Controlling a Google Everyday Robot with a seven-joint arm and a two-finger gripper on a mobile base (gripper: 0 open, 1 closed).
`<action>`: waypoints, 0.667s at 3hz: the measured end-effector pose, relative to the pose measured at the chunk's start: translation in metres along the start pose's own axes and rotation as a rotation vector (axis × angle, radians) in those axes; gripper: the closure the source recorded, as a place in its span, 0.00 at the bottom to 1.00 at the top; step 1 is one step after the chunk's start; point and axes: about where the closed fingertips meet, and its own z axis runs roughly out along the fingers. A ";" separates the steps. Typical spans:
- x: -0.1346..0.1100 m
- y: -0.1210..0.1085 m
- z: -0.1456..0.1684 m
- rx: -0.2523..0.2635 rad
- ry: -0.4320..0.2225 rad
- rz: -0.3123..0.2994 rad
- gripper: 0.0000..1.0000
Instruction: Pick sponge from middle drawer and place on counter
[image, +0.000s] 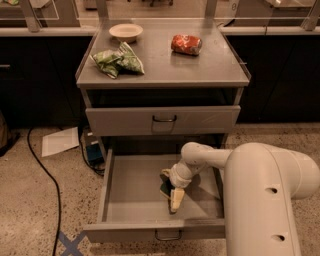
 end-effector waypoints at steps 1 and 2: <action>0.007 0.005 0.006 -0.009 0.008 0.015 0.00; 0.007 0.005 0.006 -0.009 0.008 0.015 0.19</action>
Offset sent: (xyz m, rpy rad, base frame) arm -0.0036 -0.0042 -0.0085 -0.0098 0.0119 -0.0088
